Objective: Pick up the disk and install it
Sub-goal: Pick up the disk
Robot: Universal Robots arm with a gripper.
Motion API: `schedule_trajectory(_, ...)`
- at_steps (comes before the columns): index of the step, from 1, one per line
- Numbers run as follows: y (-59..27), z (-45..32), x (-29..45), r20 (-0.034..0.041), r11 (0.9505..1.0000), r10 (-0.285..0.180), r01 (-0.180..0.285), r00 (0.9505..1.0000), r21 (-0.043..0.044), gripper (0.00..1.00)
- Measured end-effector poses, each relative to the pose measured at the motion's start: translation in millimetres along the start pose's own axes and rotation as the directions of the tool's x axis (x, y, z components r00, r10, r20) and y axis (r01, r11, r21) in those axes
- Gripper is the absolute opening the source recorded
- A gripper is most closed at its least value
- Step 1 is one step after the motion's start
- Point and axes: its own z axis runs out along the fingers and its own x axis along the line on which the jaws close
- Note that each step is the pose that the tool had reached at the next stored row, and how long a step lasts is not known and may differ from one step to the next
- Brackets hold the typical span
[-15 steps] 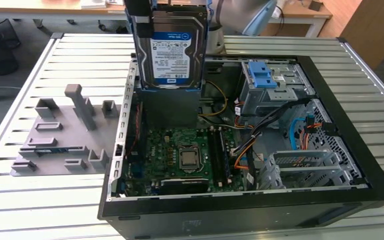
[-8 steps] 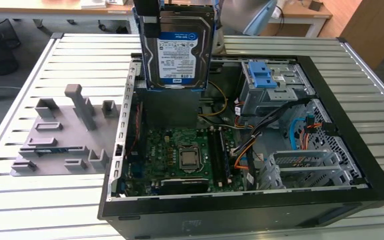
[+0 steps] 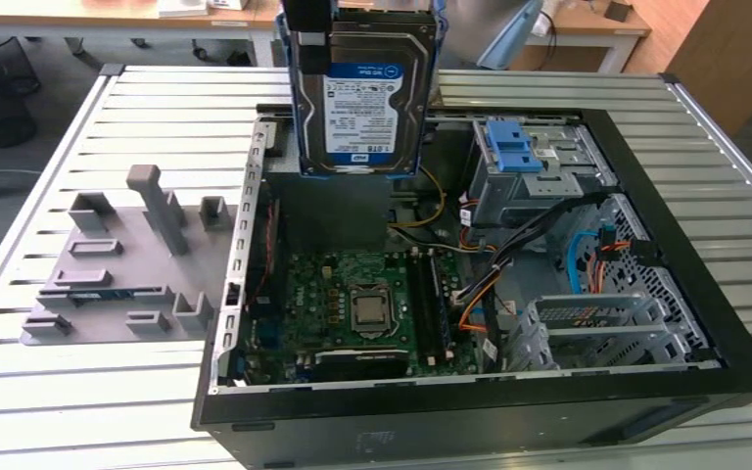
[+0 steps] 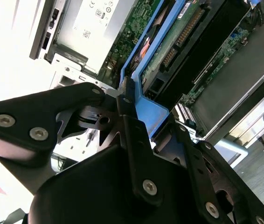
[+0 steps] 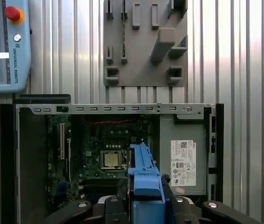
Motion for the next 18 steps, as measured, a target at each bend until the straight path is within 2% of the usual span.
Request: schedule_trajectory(18, -25.2, 0.1, -0.7, 0.0000, 1.0000, 0.000, 0.000, 1.0000, 0.0000, 0.36)
